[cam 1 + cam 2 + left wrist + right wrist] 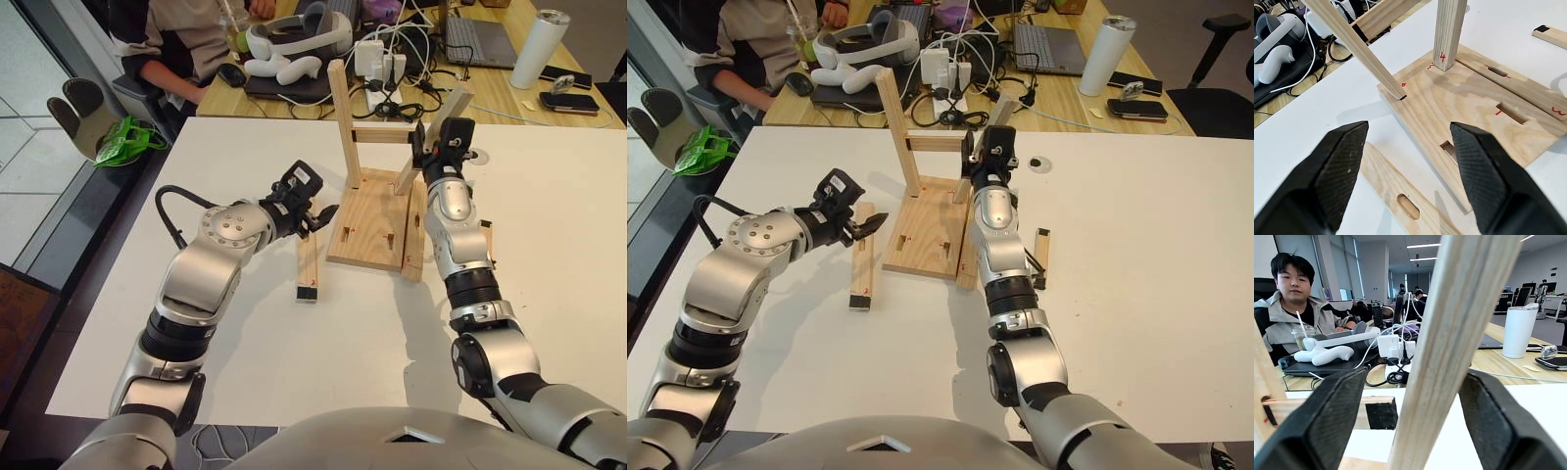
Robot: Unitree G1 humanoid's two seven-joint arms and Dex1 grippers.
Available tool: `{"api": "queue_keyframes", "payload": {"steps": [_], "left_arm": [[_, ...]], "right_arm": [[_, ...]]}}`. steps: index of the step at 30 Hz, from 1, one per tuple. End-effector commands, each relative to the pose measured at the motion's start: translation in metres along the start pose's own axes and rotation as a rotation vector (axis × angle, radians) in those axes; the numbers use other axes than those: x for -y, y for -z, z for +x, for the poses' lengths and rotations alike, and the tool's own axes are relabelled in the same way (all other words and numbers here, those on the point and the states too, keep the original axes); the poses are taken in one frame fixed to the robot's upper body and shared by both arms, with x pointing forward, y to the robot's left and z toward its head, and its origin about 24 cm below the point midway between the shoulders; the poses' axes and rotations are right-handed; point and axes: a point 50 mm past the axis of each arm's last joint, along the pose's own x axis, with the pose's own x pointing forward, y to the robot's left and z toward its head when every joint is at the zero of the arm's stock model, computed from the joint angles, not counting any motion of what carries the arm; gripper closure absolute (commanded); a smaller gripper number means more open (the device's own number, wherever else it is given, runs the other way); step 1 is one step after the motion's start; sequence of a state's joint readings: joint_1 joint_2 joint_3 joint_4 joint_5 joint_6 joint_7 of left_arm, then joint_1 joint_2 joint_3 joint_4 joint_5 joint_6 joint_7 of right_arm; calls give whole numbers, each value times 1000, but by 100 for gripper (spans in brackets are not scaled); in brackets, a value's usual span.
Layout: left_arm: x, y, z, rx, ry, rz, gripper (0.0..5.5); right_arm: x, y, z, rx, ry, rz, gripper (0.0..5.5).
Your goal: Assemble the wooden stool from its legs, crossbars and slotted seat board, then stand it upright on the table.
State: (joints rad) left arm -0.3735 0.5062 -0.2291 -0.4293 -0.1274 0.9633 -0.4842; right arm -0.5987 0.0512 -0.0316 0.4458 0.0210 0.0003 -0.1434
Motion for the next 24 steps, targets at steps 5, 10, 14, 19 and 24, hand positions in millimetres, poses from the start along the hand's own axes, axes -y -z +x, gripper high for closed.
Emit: {"api": "queue_keyframes", "payload": {"steps": [5,10,14,19,24], "left_arm": [[4,13,-11,-57,35,27,241],[9,19,-13,-86,80,64,241],[12,14,-10,-69,101,89,241],[21,8,-8,-42,161,108,241],[49,-4,11,12,270,126,241]], "right_arm": [[1,-43,-26,161,-54,25,214],[0,-74,-48,276,-87,-14,214],[-8,-76,-51,257,-177,1,214],[-17,-35,-57,-131,-389,104,214],[-6,-22,-50,-297,-380,214,214]]}}
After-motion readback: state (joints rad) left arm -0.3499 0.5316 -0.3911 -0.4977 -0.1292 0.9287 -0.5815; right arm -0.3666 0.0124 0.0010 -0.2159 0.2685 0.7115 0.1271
